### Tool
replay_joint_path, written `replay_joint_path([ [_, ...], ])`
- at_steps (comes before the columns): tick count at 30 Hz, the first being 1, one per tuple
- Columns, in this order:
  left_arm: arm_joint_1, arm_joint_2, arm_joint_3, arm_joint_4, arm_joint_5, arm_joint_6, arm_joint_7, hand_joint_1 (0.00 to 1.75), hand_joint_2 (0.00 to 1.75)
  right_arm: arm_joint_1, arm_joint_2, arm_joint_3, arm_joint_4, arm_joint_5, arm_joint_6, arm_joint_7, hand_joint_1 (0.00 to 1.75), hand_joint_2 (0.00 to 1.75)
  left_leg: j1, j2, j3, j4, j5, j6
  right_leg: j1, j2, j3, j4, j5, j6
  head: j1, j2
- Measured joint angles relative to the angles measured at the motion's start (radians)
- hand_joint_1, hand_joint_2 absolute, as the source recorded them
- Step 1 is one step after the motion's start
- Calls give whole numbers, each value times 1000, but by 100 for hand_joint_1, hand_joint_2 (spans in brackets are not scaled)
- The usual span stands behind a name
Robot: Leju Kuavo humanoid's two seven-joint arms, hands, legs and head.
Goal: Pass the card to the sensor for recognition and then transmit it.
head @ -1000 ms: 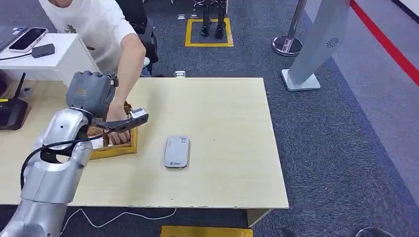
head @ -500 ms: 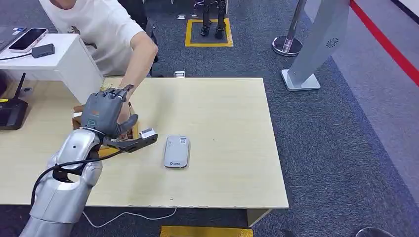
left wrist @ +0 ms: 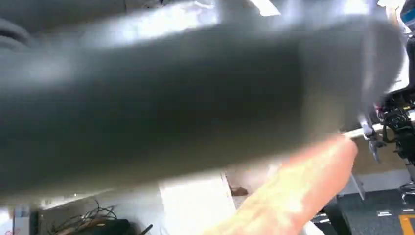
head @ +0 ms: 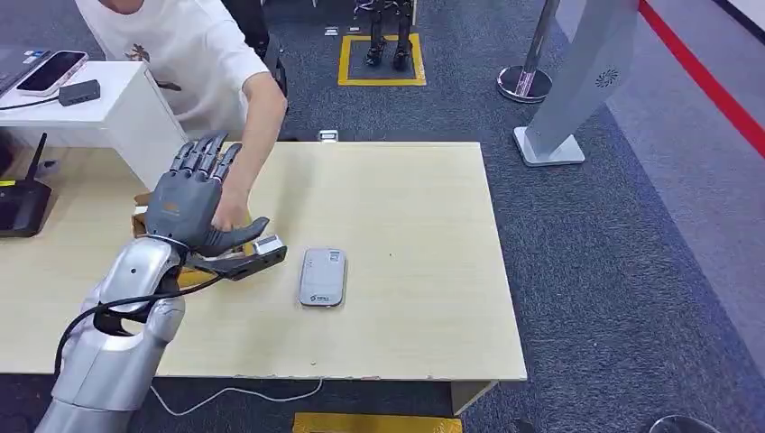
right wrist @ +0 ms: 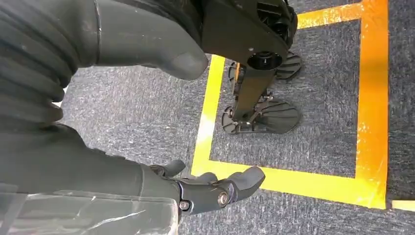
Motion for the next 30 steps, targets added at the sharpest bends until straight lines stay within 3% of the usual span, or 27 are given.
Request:
replay_joint_path([
  [28, 0, 2, 0, -5, 0, 0, 0, 0, 0, 0, 0, 0, 0, 0, 0, 0, 0, 175, 0, 0, 0, 0, 0, 0, 0, 0, 0, 0, 0, 0, 0, 0],
  [29, 0, 2, 0, -5, -1, 0, 0, 0, 175, 0, 0, 0, 0, 0, 0, 0, 0, 175, 0, 0, 0, 0, 0, 0, 0, 0, 0, 0, 0, 0, 0, 0],
  [30, 0, 2, 0, -5, -1, 0, 0, 0, 175, 1, 0, 0, 0, 0, 0, 0, 0, 175, 0, 0, 0, 0, 0, 0, 0, 0, 0, 0, 0, 0, 0, 0],
])
